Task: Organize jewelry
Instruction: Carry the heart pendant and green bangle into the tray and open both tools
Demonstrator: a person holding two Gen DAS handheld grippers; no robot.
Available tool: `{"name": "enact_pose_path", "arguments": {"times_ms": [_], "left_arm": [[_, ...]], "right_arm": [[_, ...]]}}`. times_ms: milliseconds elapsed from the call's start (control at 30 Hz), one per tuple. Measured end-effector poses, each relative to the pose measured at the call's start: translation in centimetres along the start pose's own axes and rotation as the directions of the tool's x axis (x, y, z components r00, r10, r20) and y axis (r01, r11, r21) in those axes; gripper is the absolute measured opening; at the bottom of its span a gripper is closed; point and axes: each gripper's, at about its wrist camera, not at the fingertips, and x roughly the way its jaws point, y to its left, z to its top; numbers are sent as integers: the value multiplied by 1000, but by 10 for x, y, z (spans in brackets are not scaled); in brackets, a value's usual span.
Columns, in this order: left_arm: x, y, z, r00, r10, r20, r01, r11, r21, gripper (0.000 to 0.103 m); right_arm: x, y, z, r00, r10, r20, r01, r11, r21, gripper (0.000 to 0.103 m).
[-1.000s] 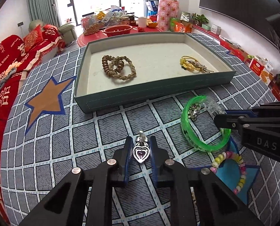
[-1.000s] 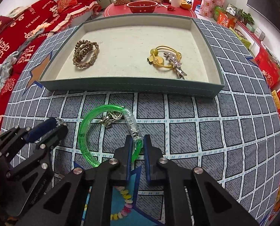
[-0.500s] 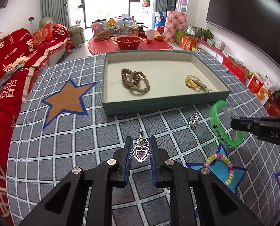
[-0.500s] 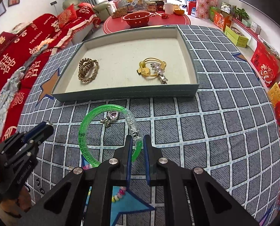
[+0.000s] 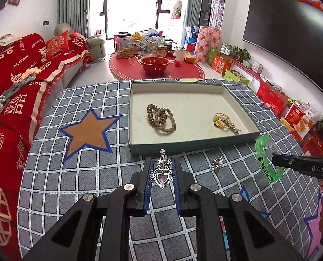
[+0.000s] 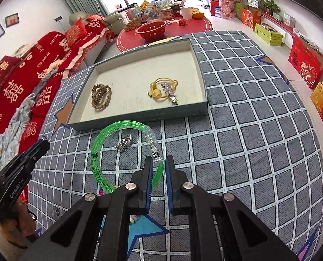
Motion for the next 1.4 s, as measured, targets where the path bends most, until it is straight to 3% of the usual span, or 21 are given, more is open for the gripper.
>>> {"name": "enact_pose_path", "arguments": {"times_ms": [433, 800, 1067, 1400], "left_arm": [[5, 5, 53, 999, 10, 35, -10, 1000, 0, 31], [55, -3, 101, 999, 37, 27, -37, 999, 5, 31], [120, -15, 98, 995, 76, -59, -74, 997, 32, 31], [155, -17, 86, 986, 133, -99, -128, 990, 63, 31]], "right_arm": [[-7, -7, 58, 999, 6, 52, -8, 999, 34, 13], [27, -12, 116, 999, 4, 34, -7, 996, 94, 13], [71, -11, 134, 999, -48, 19, 46, 996, 75, 12], [107, -13, 134, 992, -123, -16, 124, 992, 34, 12]]}}
